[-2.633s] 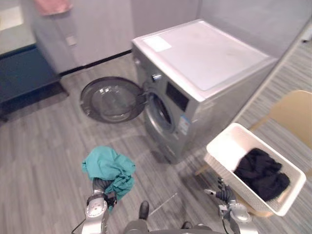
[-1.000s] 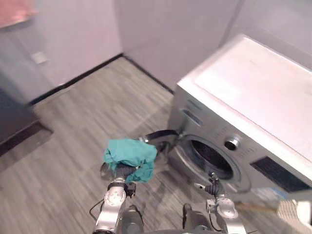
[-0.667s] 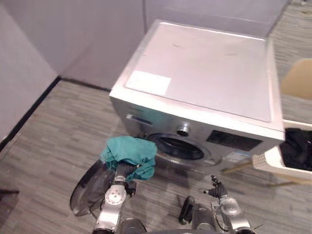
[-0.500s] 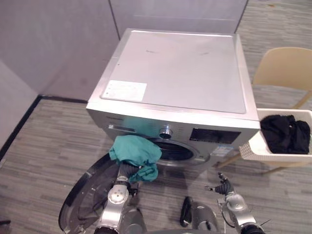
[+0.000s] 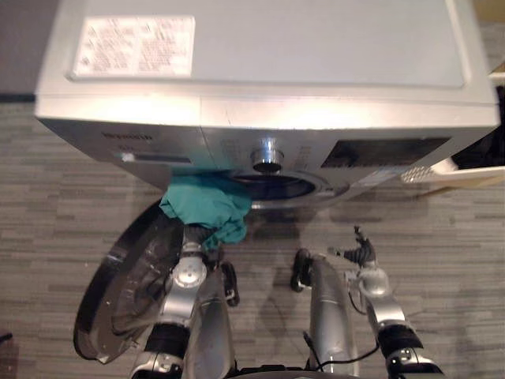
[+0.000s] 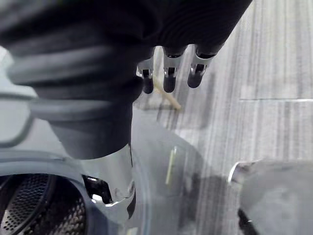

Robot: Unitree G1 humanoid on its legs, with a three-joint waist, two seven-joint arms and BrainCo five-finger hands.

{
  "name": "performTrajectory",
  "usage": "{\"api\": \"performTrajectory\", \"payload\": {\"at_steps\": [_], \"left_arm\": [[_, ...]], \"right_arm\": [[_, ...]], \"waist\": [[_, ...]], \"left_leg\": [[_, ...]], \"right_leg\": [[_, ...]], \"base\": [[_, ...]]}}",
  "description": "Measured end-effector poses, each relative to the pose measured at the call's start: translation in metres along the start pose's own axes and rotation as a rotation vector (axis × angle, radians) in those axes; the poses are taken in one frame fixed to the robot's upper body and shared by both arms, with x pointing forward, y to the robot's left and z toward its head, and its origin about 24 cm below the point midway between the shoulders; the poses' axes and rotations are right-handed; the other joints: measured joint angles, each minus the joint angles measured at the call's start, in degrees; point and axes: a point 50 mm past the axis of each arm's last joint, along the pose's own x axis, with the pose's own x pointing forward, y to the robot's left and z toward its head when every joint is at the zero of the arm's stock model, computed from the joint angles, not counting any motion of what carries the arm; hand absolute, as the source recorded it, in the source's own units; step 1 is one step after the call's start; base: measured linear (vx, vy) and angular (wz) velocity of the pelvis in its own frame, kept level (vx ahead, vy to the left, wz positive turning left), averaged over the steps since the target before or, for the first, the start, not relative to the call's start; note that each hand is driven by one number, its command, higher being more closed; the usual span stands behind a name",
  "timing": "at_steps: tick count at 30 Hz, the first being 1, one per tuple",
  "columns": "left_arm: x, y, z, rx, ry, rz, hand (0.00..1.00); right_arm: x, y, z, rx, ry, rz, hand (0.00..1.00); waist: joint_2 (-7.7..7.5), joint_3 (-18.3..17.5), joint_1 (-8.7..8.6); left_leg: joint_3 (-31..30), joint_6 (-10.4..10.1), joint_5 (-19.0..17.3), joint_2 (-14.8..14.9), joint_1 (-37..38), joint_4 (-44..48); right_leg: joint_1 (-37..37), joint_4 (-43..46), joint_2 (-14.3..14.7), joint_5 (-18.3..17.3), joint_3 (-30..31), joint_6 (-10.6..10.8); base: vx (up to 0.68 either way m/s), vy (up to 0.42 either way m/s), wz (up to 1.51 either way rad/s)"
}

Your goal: Pick up the laundry basket with both hands and put the clothes into the washing machine.

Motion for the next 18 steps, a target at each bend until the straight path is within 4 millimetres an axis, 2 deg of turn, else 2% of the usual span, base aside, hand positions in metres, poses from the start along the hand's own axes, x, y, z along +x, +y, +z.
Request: {"api": "performTrajectory", "payload": {"at_steps": [1,3,7,9,11,12,15,18], "left_arm": [[0.004,-0.001,0.006,-0.01,-0.022,0.009,1.0],[0.018,-0.009,0.037,-0.069,-0.116,0.039,1.0],[0.036,-0.011,0.083,-0.125,-0.261,0.094,1.0],[0.041,-0.012,0.096,-0.138,-0.3,0.109,1.0],[0.048,-0.012,0.119,-0.15,-0.366,0.122,1.0],[0.049,-0.013,0.125,-0.156,-0.383,0.124,1.0],[0.053,-0.011,0.165,-0.178,-0.514,0.128,1.0],[0.057,-0.007,0.217,-0.179,-0.678,0.129,1.0]], "right_arm": [[0.001,0.001,0.008,0.015,-0.028,-0.008,0.0],[0.003,0.005,0.034,0.06,-0.121,-0.027,0.0],[0.003,0.011,0.061,0.114,-0.217,-0.041,0.0],[0.002,0.009,0.068,0.134,-0.242,-0.055,0.0],[-0.001,0.003,0.083,0.158,-0.316,-0.081,0.0],[-0.002,0.001,0.085,0.165,-0.327,-0.09,0.0],[-0.004,-0.002,0.093,0.187,-0.374,-0.107,0.0],[-0.003,-0.006,0.093,0.194,-0.382,-0.118,0.0]], "waist": [[-0.02,0.3,0.1],[-0.16,1.3,0.86],[-0.48,3.3,0.99],[-0.53,3.6,0.85],[-0.65,3.8,0.2],[-0.71,3.8,-0.26],[-1.57,4.3,-1.38],[-1.61,4.3,-1.89]], "left_leg": [[-0.1,0.0,-0.4,0.5,-1.9,1.6],[-0.9,-0.2,-1.6,2.2,-9.8,7.8],[-1.5,-0.4,-4.0,5.4,-20.1,16.8],[-1.7,-0.4,-4.8,6.4,-23.0,19.5],[-2.5,-0.3,-5.8,7.5,-26.9,23.2],[-2.7,-0.6,-6.0,7.6,-27.5,23.8],[-3.0,-0.6,-6.3,8.2,-29.8,25.6],[-3.0,-0.6,-6.3,8.4,-31.3,26.2]], "right_leg": [[-2.0,1.5,0.0,-0.3,0.1,-0.1],[-10.2,7.4,0.3,-1.2,0.8,-0.7],[-21.7,15.1,2.2,-2.2,2.4,-1.0],[-25.0,17.3,2.8,-2.3,2.8,-1.2],[-28.9,20.1,3.4,-2.3,3.0,-1.2],[-29.5,20.6,3.5,-2.3,3.0,-1.2],[-31.9,22.0,3.9,-2.3,3.3,-1.3],[-33.6,22.6,3.9,-2.0,3.3,-1.7]], "base": [[-0.11,-0.036,-0.14],[-0.11,-0.049,-0.17],[-0.09,-0.054,-0.31],[-0.07,-0.034,-0.33],[-0.06,-0.022,-0.27],[-0.03,-0.012,-0.08],[-0.03,-0.017,-0.07],[0.0,-0.024,-0.05]]}}
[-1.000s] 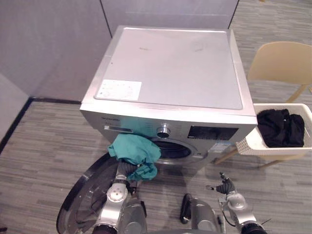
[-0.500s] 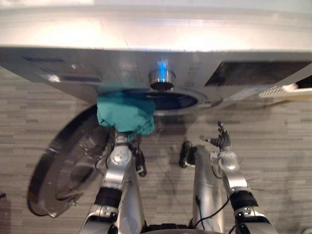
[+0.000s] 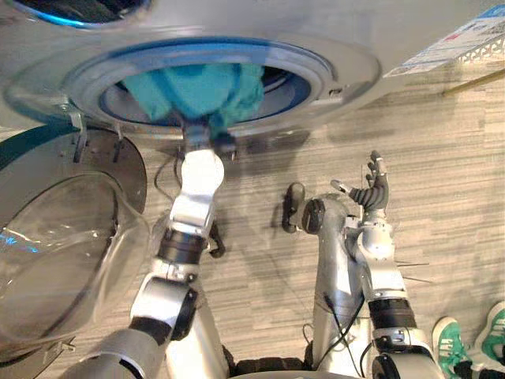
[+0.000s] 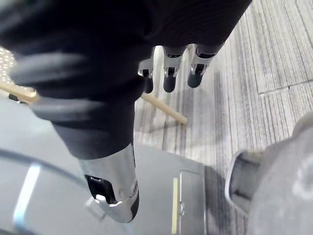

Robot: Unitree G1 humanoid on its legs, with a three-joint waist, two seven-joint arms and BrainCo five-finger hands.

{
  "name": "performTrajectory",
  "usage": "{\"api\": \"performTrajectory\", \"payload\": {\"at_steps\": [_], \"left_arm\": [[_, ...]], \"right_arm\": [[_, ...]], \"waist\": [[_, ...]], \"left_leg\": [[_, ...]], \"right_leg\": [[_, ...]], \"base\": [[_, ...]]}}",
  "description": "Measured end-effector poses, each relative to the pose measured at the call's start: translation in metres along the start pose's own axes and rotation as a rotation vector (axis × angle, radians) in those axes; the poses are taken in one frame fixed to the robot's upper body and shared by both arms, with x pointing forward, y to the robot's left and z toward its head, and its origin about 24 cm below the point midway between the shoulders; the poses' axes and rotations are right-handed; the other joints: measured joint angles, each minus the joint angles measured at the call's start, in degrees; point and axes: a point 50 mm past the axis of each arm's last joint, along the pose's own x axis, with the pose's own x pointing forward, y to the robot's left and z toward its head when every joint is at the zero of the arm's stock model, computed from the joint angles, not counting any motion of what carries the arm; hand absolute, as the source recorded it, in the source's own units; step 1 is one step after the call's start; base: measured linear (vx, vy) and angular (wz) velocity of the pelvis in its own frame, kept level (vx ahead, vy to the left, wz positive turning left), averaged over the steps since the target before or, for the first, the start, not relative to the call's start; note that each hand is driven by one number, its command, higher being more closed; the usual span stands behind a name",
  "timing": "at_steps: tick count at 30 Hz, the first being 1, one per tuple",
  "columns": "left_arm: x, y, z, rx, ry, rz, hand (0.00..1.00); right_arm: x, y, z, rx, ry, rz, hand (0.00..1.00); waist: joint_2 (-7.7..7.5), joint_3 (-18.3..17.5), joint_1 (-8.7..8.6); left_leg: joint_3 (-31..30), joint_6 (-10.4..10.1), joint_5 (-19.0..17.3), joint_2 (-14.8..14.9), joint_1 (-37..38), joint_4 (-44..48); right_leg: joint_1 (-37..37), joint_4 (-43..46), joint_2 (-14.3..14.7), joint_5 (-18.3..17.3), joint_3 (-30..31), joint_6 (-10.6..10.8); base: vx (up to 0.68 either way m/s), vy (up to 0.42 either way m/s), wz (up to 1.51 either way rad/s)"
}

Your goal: Pick up the laundry basket with both hands and put the clothes into the washing machine.

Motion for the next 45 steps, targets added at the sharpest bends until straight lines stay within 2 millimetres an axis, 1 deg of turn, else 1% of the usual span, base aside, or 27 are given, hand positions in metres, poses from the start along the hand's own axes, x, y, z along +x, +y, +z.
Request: {"api": "performTrajectory", "payload": {"at_steps": [1,2,3,4,6,7,9,11,14,18,21,23,26,28,30,32,33,34,35,36,38,39,40,42,43,44,45], "left_arm": [[0.006,0.001,0.007,-0.002,-0.028,0.005,1.0],[0.019,0.003,0.021,0.004,-0.084,0.02,1.0],[0.033,0.006,0.035,0.0,-0.131,0.032,0.0],[0.04,0.007,0.041,0.003,-0.152,0.036,0.0],[0.066,0.015,0.062,0.044,-0.21,0.061,0.0],[0.071,0.018,0.064,0.057,-0.215,0.07,0.0],[0.084,0.031,0.066,0.085,-0.2,0.115,0.0],[0.096,0.049,0.057,0.127,-0.13,0.164,0.0],[0.099,0.057,0.041,0.192,-0.044,0.152,0.0],[0.097,0.059,0.015,0.385,0.065,0.073,0.0],[0.096,0.058,0.008,0.49,0.093,0.004,0.0],[0.096,0.056,0.007,0.519,0.096,-0.017,0.0],[0.093,0.049,0.005,0.522,0.096,-0.032,0.0],[0.086,0.051,0.0,0.527,0.095,-0.036,0.0],[0.074,0.052,-0.008,0.525,0.102,-0.048,0.0],[0.054,0.049,-0.023,0.53,0.122,-0.082,0.0],[0.036,0.048,-0.033,0.521,0.137,-0.104,0.0],[0.027,0.048,-0.041,0.519,0.164,-0.121,0.0],[0.011,0.045,-0.056,0.524,0.218,-0.161,0.0],[-0.016,0.043,-0.074,0.517,0.285,-0.2,0.0],[-0.038,0.042,-0.084,0.505,0.33,-0.225,0.0],[-0.06,0.045,-0.098,0.513,0.406,-0.252,0.0],[-0.065,0.046,-0.101,0.516,0.421,-0.258,0.0],[-0.113,0.051,-0.125,0.498,0.574,-0.286,0.0],[-0.126,0.052,-0.129,0.49,0.614,-0.289,0.0],[-0.154,0.056,-0.139,0.473,0.7,-0.292,0.0],[-0.185,0.062,-0.147,0.443,0.798,-0.287,0.0]], "right_arm": [[0.0,0.0,0.0,0.004,-0.001,0.001,0.0],[0.001,0.001,0.002,0.008,-0.007,0.005,0.0],[0.001,0.001,0.003,0.012,-0.014,0.012,0.0],[0.002,0.002,0.004,0.015,-0.019,0.016,0.0],[0.003,0.006,0.006,0.031,-0.023,0.031,0.0],[0.003,0.007,0.006,0.038,-0.023,0.034,0.0],[0.003,0.008,0.007,0.054,-0.027,0.041,0.0],[0.005,0.011,0.009,0.06,-0.037,0.06,0.0],[0.006,0.011,0.01,0.068,-0.039,0.073,0.0],[0.008,0.01,0.008,0.073,-0.031,0.078,0.0],[0.01,0.01,0.007,0.067,-0.026,0.098,0.0],[0.01,0.009,0.004,0.067,-0.013,0.11,0.0],[0.009,0.009,-0.002,0.066,0.017,0.111,0.0],[0.008,0.011,-0.002,0.072,0.02,0.115,0.0],[0.007,0.01,-0.005,0.069,0.034,0.114,0.0],[0.004,0.009,-0.01,0.061,0.059,0.115,0.0],[0.001,0.008,-0.015,0.054,0.082,0.128,0.0],[0.0,0.007,-0.017,0.051,0.094,0.129,0.0],[-0.003,0.006,-0.022,0.046,0.114,0.129,0.0],[-0.008,0.002,-0.029,0.034,0.142,0.124,0.0],[-0.014,-0.001,-0.036,0.025,0.17,0.125,0.0],[-0.02,-0.003,-0.043,0.015,0.201,0.135,0.0],[-0.022,-0.004,-0.045,0.012,0.209,0.135,0.0],[-0.037,-0.009,-0.066,-0.013,0.304,0.133,0.0],[-0.041,-0.011,-0.073,-0.019,0.332,0.133,0.0],[-0.052,-0.013,-0.086,-0.032,0.395,0.138,0.0],[-0.066,-0.016,-0.102,-0.044,0.47,0.143,0.0]], "waist": [[-0.02,0.0,-0.17],[-0.04,0.0,-0.28],[-0.05,0.0,-0.39],[-0.06,0.0,-0.45],[-0.84,0.4,-0.99],[-0.99,0.5,-0.96],[-1.35,0.7,-1.06],[-1.49,0.8,-1.46],[-1.52,0.8,-1.73],[-1.52,0.8,-1.58],[-1.52,0.8,-1.21],[-1.51,0.8,-0.91],[-1.5,0.8,-0.35],[-1.49,0.7,-0.22],[-1.49,0.7,-0.01],[-1.5,0.6,0.6],[-1.45,0.6,1.33],[-1.45,0.6,1.34],[-1.44,0.6,1.4],[-1.45,0.5,1.59],[-1.46,0.5,1.98],[-1.46,-0.6,2.39],[-1.46,-1.1,2.43],[-1.3,-4.3,2.72],[-1.33,-4.6,2.86],[-1.23,-5.6,2.97],[-1.08,-7.9,3.01]], "left_leg": [[0.0,0.0,0.0,0.1,-0.1,0.1],[-0.1,0.0,0.0,0.4,-0.3,0.4],[-0.1,0.0,0.0,0.9,-0.5,0.6],[-0.2,0.0,0.0,1.0,-0.6,0.7],[-0.1,0.0,0.0,1.3,-0.7,0.7],[-0.1,-0.1,-0.1,1.5,-0.7,0.8],[-0.1,-0.2,-0.2,1.9,-0.7,0.7],[-0.1,-0.3,-0.3,2.0,-1.3,0.7],[-0.6,-0.3,-0.3,1.9,-2.1,0.9],[-1.0,-0.3,-0.2,1.8,-2.3,0.9],[-1.2,-0.3,-0.2,1.8,-2.1,0.9],[-1.3,-0.3,-0.2,1.8,-1.5,0.7],[-1.7,-0.8,0.3,0.8,0.6,-0.9],[-1.8,-1.1,0.9,0.3,2.4,-2.6],[-1.9,-1.3,1.5,-0.5,5.1,-4.5],[-1.8,-1.7,2.0,-1.3,9.3,-6.8],[-1.7,-2.2,2.3,-1.7,12.6,-8.8],[-1.7,-2.4,2.5,-2.0,14.1,-9.8],[-1.6,-2.5,2.7,-2.3,16.5,-11.5],[-1.3,-3.0,3.1,-2.8,20.7,-14.3],[-0.8,-3.2,4.1,-3.4,24.8,-17.7],[-0.4,-3.8,5.0,-4.0,28.0,-21.1],[-0.4,-3.9,5.2,-4.1,28.5,-21.8],[0.3,-4.5,6.9,-5.1,33.9,-27.5],[0.6,-4.6,7.4,-5.3,36.0,-29.2],[1.2,-4.9,8.3,-5.9,40.3,-33.1],[1.9,-5.0,9.6,-6.3,44.0,-37.6]], "right_leg": [[-0.1,0.1,0.0,0.0,0.0,0.0],[-0.3,0.1,0.3,0.0,-0.1,-0.1],[-0.5,0.1,0.5,0.1,-0.3,-0.2],[-0.7,0.1,0.5,0.2,-0.4,-0.2],[-0.9,0.1,0.8,0.2,-0.4,-0.3],[-0.9,0.0,1.1,0.2,-0.4,-0.3],[-1.1,-0.1,1.3,0.2,-0.6,-0.2],[-1.7,-0.1,1.3,0.2,-0.7,-0.2],[-2.0,-0.1,1.2,0.2,-1.1,-0.3],[-1.8,0.0,1.0,0.4,-1.5,-0.6],[-1.4,0.0,0.8,0.4,-1.7,-0.5],[-0.8,0.0,0.6,0.3,-1.8,-0.5],[1.8,-0.8,-0.2,-0.1,-2.6,-0.7],[4.2,-2.0,-0.8,-0.2,-3.3,-0.8],[7.1,-3.0,-1.5,-0.5,-3.7,-1.2],[11.3,-4.4,-2.0,-1.2,-4.2,-1.3],[14.8,-5.9,-2.0,-1.5,-4.7,-1.3],[16.4,-6.6,-2.1,-1.7,-4.9,-1.3],[18.9,-7.7,-2.3,-2.0,-5.3,-1.2],[23.0,-9.9,-2.4,-2.2,-5.7,-1.1],[27.0,-12.3,-2.7,-2.2,-6.4,-1.1],[30.5,-15.1,-2.7,-2.2,-7.1,-1.1],[30.9,-15.5,-2.7,-2.2,-7.2,-1.2],[36.3,-19.9,-2.7,-2.0,-8.4,-1.3],[38.2,-21.1,-2.7,-1.9,-8.6,-1.3],[42.1,-24.1,-2.7,-1.7,-9.1,-1.0],[45.6,-27.6,-2.4,-1.1,-9.6,-0.7]], "base": [[0.01,-0.027,-0.07],[0.01,-0.024,-0.14],[0.02,-0.023,-0.16],[0.02,-0.026,-0.13],[0.02,-0.028,-0.09],[0.02,-0.032,-0.12],[0.02,-0.029,-0.09],[0.03,-0.018,-0.02],[0.03,-0.006,0.0],[0.02,-0.008,0.02],[0.01,-0.007,0.01],[0.01,-0.015,0.04],[0.03,-0.048,0.18],[0.03,-0.052,0.23],[0.03,-0.052,0.28],[0.04,-0.065,0.24],[0.03,-0.058,0.17],[0.03,-0.057,0.21],[0.04,-0.06,0.23],[0.05,-0.059,0.22],[0.07,-0.062,0.22],[0.06,-0.058,0.21],[0.08,-0.057,0.2],[0.14,-0.048,0.16],[0.18,-0.038,0.15],[0.19,-0.026,0.15],[0.2,-0.019,0.13]]}}
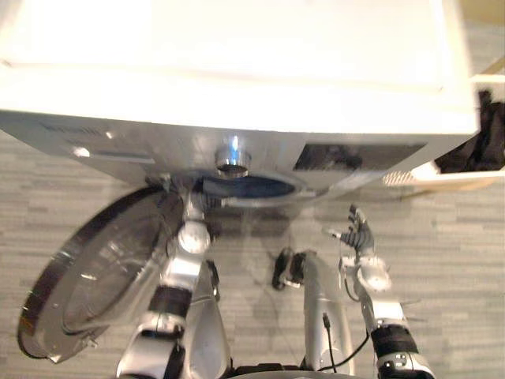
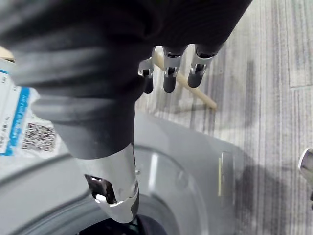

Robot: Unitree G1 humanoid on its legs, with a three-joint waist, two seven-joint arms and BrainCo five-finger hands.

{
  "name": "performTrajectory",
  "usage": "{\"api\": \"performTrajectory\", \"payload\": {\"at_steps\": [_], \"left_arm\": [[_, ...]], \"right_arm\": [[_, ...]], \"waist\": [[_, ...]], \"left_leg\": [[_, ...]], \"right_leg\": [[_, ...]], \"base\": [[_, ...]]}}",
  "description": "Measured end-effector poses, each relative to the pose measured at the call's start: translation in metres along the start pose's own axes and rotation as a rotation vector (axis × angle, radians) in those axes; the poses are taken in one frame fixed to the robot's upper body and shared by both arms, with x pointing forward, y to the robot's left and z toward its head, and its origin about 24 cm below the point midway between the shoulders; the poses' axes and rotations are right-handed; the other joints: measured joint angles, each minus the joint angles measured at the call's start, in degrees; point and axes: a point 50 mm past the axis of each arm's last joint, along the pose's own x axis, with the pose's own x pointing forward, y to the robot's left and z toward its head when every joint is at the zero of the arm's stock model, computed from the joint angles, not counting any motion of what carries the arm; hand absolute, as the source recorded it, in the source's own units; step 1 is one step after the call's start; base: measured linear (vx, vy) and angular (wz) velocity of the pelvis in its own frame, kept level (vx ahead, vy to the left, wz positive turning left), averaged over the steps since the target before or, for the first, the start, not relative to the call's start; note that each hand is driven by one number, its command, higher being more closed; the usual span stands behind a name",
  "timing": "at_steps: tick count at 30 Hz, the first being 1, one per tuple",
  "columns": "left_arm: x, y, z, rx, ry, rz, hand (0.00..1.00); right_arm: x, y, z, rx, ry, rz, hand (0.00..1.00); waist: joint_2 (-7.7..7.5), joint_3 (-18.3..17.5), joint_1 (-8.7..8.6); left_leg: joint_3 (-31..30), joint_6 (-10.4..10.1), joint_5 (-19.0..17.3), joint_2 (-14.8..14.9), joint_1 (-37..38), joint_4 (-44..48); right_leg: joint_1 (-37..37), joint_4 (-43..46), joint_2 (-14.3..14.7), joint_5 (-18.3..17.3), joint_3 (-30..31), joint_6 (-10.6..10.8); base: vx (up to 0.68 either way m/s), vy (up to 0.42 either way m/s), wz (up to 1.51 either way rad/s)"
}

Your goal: Pick up the laundry basket with both hands and put the clothes into the washing machine.

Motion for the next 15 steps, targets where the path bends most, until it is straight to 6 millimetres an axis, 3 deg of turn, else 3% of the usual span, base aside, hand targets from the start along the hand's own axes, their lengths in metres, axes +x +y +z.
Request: {"api": "performTrajectory", "payload": {"at_steps": [1,2,3,6,9,12,15], "left_arm": [[-0.008,-0.003,-0.014,-0.031,0.046,-0.01,0.0],[-0.029,-0.011,-0.048,-0.098,0.169,-0.031,0.0],[-0.038,-0.013,-0.061,-0.115,0.22,-0.037,0.0],[-0.086,-0.02,-0.127,-0.207,0.514,-0.076,0.0],[-0.124,-0.022,-0.169,-0.226,0.734,-0.096,0.0],[-0.147,-0.018,-0.189,-0.227,0.853,-0.087,0.0],[-0.16,-0.012,-0.2,-0.204,0.906,-0.1,0.0]], "right_arm": [[-0.003,0.0,-0.01,-0.006,0.039,-0.001,0.0],[-0.014,-0.002,-0.036,-0.011,0.138,-0.006,0.0],[-0.019,-0.003,-0.046,-0.013,0.176,-0.009,0.0],[-0.042,-0.015,-0.094,-0.034,0.382,-0.046,0.0],[-0.055,-0.031,-0.121,-0.062,0.524,-0.076,0.0],[-0.066,-0.041,-0.136,-0.043,0.604,-0.121,0.0],[-0.078,-0.05,-0.149,-0.012,0.676,-0.165,0.0]], "waist": [[0.14,-1.1,0.06],[0.51,-3.7,0.23],[0.68,-4.8,0.23],[2.49,-10.0,0.41],[4.72,-12.0,0.19],[5.68,-12.8,0.1],[5.29,-14.5,-0.08]], "left_leg": [[0.3,-0.1,0.8,-0.1,2.0,-2.5],[1.3,-0.1,3.1,-0.8,7.2,-9.3],[1.7,-0.1,4.1,-0.9,9.1,-12.0],[3.7,-0.1,9.5,-2.9,17.9,-26.2],[4.9,0.2,14.0,-4.3,24.5,-37.1],[6.0,0.4,15.7,-4.9,29.3,-42.6],[6.9,0.4,15.7,-5.9,32.5,-44.3]], "right_leg": [[1.9,-2.2,0.3,0.6,-0.3,0.1],[6.9,-8.2,1.0,2.3,-1.1,0.7],[8.6,-10.4,1.2,2.9,-1.4,0.9],[16.6,-23.2,2.8,7.4,-2.2,2.3],[22.9,-34.8,4.5,12.7,-2.4,3.2],[28.9,-43.7,6.0,17.0,-2.1,4.0],[33.9,-50.7,6.7,20.1,-1.2,4.9]], "base": [[0.25,-0.006,0.1],[0.22,0.004,0.08],[0.22,-0.006,0.07],[0.21,0.028,0.01],[0.17,0.082,-0.04],[0.14,0.106,-0.15],[0.11,0.097,-0.15]]}}
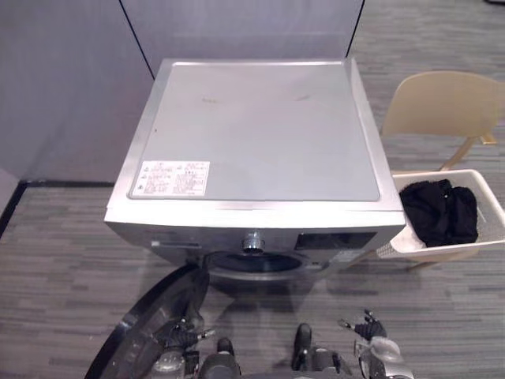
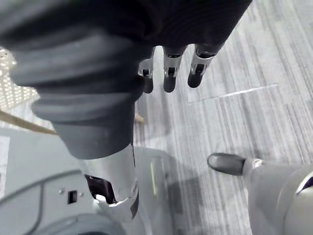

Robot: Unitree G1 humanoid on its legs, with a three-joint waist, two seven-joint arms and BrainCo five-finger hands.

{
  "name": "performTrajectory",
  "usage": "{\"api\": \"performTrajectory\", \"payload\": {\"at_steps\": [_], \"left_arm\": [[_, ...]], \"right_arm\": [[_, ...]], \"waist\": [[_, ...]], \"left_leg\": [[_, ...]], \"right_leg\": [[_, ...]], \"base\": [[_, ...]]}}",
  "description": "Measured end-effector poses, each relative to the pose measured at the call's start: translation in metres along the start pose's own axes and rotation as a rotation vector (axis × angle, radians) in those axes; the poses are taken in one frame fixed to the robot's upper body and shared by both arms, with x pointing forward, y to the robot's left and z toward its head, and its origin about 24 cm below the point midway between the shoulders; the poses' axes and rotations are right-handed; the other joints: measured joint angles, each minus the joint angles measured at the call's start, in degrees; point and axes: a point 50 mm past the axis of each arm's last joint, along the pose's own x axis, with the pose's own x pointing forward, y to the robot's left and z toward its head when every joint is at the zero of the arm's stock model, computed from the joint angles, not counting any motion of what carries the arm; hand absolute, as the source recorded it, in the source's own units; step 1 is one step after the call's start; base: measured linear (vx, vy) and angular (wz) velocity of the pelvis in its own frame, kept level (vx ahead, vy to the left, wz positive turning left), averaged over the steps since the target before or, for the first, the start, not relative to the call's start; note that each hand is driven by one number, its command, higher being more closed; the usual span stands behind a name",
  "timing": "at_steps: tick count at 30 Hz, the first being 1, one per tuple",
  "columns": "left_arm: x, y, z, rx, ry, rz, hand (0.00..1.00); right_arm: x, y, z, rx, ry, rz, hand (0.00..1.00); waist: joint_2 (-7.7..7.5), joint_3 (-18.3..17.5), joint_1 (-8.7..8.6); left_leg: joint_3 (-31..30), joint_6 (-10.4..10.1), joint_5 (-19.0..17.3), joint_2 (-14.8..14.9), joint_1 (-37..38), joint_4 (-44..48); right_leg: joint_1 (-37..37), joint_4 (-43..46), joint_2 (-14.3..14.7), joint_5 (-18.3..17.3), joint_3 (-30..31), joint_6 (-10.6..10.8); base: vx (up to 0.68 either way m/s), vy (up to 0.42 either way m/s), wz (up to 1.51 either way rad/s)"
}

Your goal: Pick up the laundry basket with both hands and put the clothes into the washing machine.

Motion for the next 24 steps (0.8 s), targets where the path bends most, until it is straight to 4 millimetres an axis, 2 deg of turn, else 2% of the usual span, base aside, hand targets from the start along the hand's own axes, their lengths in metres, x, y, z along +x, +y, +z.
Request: {"api": "performTrajectory", "payload": {"at_steps": [7,9,10,11,12,13,14,15,16,17,18,19,20,21,22,23,24], "left_arm": [[0.001,-0.001,0.001,0.034,0.002,-0.019,0.0],[0.002,0.001,0.002,0.055,-0.003,-0.016,0.0],[0.003,0.001,0.007,0.066,-0.016,-0.014,0.0],[0.004,0.0,0.009,0.077,-0.023,-0.017,0.0],[0.004,-0.001,0.01,0.088,-0.027,-0.019,0.0],[0.004,-0.002,0.01,0.096,-0.028,-0.023,0.0],[0.004,-0.002,0.012,0.125,-0.035,-0.028,0.0],[0.005,-0.003,0.015,0.151,-0.046,-0.034,0.0],[0.005,-0.003,0.016,0.162,-0.051,-0.037,0.0],[0.005,-0.004,0.019,0.179,-0.059,-0.042,0.0],[0.005,-0.005,0.02,0.179,-0.067,-0.044,0.0],[0.005,-0.006,0.022,0.176,-0.074,-0.046,0.0],[0.005,-0.006,0.022,0.168,-0.081,-0.046,0.0],[0.003,-0.011,0.019,0.157,-0.081,-0.057,0.0],[0.003,-0.016,0.018,0.149,-0.08,-0.065,0.0],[0.002,-0.021,0.02,0.142,-0.085,-0.077,0.0],[0.002,-0.024,0.022,0.141,-0.094,-0.085,0.0]], "right_arm": [[0.001,-0.005,-0.005,0.042,0.027,-0.012,0.0],[0.001,-0.004,-0.003,0.045,0.022,-0.011,0.0],[0.003,-0.001,0.004,0.046,0.007,-0.004,0.0],[0.003,0.0,0.007,0.048,-0.001,-0.002,0.0],[0.005,0.002,0.013,0.051,-0.016,0.003,0.0],[0.005,0.006,0.018,0.043,-0.027,0.014,0.0],[0.007,0.008,0.024,0.039,-0.04,0.019,0.0],[0.008,0.01,0.026,0.037,-0.037,0.02,0.0],[0.008,0.011,0.028,0.035,-0.04,0.023,0.0],[0.008,0.012,0.028,0.026,-0.04,0.026,0.0],[0.008,0.012,0.028,-0.012,-0.042,0.036,0.0],[0.008,0.012,0.028,-0.029,-0.043,0.039,0.0],[0.009,0.011,0.03,-0.06,-0.049,0.04,0.0],[0.009,0.011,0.031,-0.088,-0.055,0.045,0.0],[0.01,0.012,0.033,-0.093,-0.057,0.047,0.0],[0.011,0.009,0.035,-0.096,-0.06,0.04,0.0],[0.011,0.005,0.03,-0.099,-0.046,0.029,0.0]], "waist": [[-0.24,-0.8,-0.15],[-0.32,-0.8,-0.19],[-0.81,-0.6,-0.16],[-0.37,-0.7,-0.36],[0.11,-0.7,-0.23],[0.05,-0.8,-0.2],[-0.09,-0.8,-0.13],[-0.19,-0.9,0.13],[-0.36,-0.8,0.11],[-0.33,-0.7,0.02],[0.01,-0.4,0.13],[0.32,-0.3,0.21],[1.69,0.4,1.18],[2.53,1.5,1.92],[3.08,2.0,2.2],[3.96,2.9,2.29],[3.9,3.6,2.65]], "left_leg": [[6.1,0.1,-0.2,-1.1,4.1,-1.5],[9.7,0.4,-1.3,-0.7,4.9,-1.0],[12.8,0.6,-2.3,-0.1,4.7,-0.1],[16.9,0.8,-3.3,1.3,4.2,0.7],[19.1,0.6,-3.4,2.4,4.2,1.2],[22.0,0.1,-3.5,3.8,4.3,2.4],[26.4,-0.5,-4.8,4.8,4.6,4.6],[29.8,-1.2,-5.5,5.5,5.6,6.2],[31.5,-1.6,-5.7,5.8,6.6,7.0],[33.9,-2.1,-6.6,7.2,7.9,10.1],[34.7,-1.4,-7.6,10.1,8.1,17.1],[34.4,-0.7,-7.7,12.3,7.6,22.3],[31.6,7.7,-6.3,17.4,5.7,34.1],[23.4,14.7,-2.8,20.4,1.5,45.3],[17.1,11.4,-4.7,19.4,-1.8,49.4],[8.9,7.4,-7.2,16.6,-6.4,53.3],[3.3,5.0,-8.7,12.7,-10.5,54.2]], "right_leg": [[1.8,-4.8,0.5,4.0,6.4,0.3],[0.5,-5.2,1.5,5.3,9.7,-0.1],[-0.9,-6.6,1.8,4.5,9.7,-1.4],[-1.9,-5.8,1.1,1.3,1.0,-4.6],[-2.7,-4.2,0.5,0.2,-5.7,-6.2],[-4.4,-1.1,-1.5,-1.3,-14.3,-8.2],[-5.7,4.8,-5.2,-2.8,-25.9,-9.8],[-6.3,9.9,-8.1,-3.7,-33.1,-10.3],[-6.4,12.4,-9.3,-3.8,-35.4,-10.2],[-7.7,15.9,-9.7,-4.9,-34.1,-8.3],[-9.4,18.7,-8.7,-6.6,-29.8,-7.2],[-9.9,19.5,-7.7,-7.4,-27.7,-7.6],[-9.9,19.9,-4.6,-9.2,-23.6,-7.8],[-8.9,18.5,-1.1,-9.9,-19.1,-7.7],[-8.5,17.7,0.3,-10.0,-17.3,-7.9],[-7.1,16.2,1.4,-10.0,-15.8,-7.9],[-5.4,14.9,2.0,-10.0,-15.2,-7.9]], "base": [[0.0,0.032,-0.48],[-0.11,-0.025,-1.02],[-0.15,-0.047,-1.39],[-0.14,-0.044,-1.41],[-0.09,-0.052,-1.56],[-0.01,-0.053,-1.79],[0.05,-0.09,-2.2],[0.08,-0.1,-1.99],[0.14,-0.236,-1.92],[0.18,-0.305,-1.85],[0.16,-0.268,-1.84],[0.19,-0.204,-1.95],[0.22,-0.186,-2.18],[0.25,-0.178,-2.23],[0.19,-0.083,-1.83],[0.19,0.009,-1.3],[0.27,-0.009,-1.31]]}}
